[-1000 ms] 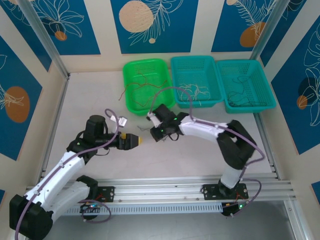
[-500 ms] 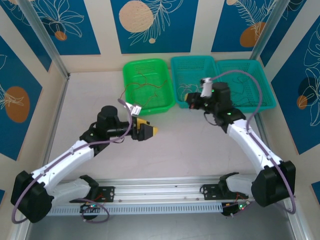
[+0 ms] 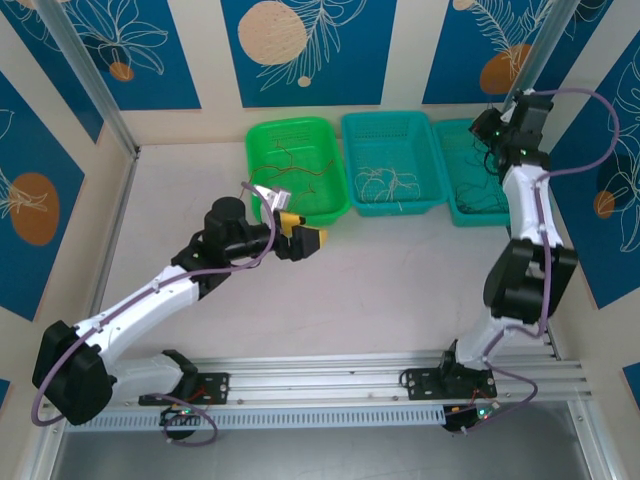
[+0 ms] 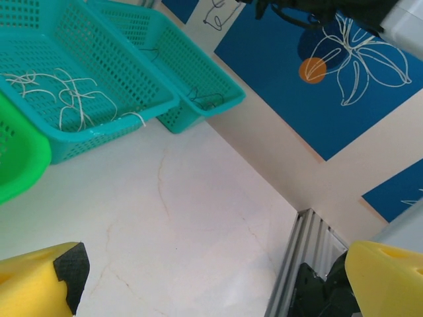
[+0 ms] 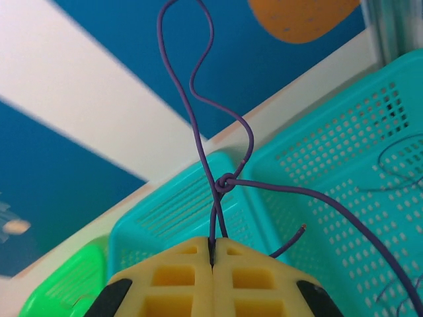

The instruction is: Untangle the cables

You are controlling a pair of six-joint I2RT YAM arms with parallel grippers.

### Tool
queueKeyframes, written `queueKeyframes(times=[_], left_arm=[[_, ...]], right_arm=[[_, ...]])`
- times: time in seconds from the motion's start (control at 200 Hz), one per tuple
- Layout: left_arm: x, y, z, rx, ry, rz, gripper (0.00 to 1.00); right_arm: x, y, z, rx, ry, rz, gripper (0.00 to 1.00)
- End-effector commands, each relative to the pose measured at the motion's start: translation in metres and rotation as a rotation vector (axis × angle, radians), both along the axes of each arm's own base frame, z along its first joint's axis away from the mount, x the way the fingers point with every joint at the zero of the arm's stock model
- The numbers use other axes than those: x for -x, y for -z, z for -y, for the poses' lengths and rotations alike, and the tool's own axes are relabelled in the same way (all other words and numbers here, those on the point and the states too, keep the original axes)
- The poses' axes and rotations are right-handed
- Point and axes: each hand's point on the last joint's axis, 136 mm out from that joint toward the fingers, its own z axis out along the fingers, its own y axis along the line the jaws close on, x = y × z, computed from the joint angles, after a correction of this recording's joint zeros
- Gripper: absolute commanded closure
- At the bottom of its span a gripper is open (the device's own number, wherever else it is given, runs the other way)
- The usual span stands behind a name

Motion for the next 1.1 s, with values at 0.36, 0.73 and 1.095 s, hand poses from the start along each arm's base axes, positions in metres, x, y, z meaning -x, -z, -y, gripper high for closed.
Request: queueKeyframes(times=[0.36,0.73,1.095], left_arm=[[0.003,0.007,-0.016,-0.056,-0.067,0.040,0.00],[-0.020,0.066,-0.064,-0.246,-0.355,-0.029,0.00],[-0.042,0.083,-0.142,-0.523,-0.660,0.185,0.00]], right_arm=[[-0.077,0.089,0.046,-0.042,-0.027,-0.278,0.54],[-0.003,0.015,-0.012,-0.087,-0.169,-0.169,0.41],[0.179,0.050,-0.087,0.124,-0.206,-0.034,0.38]])
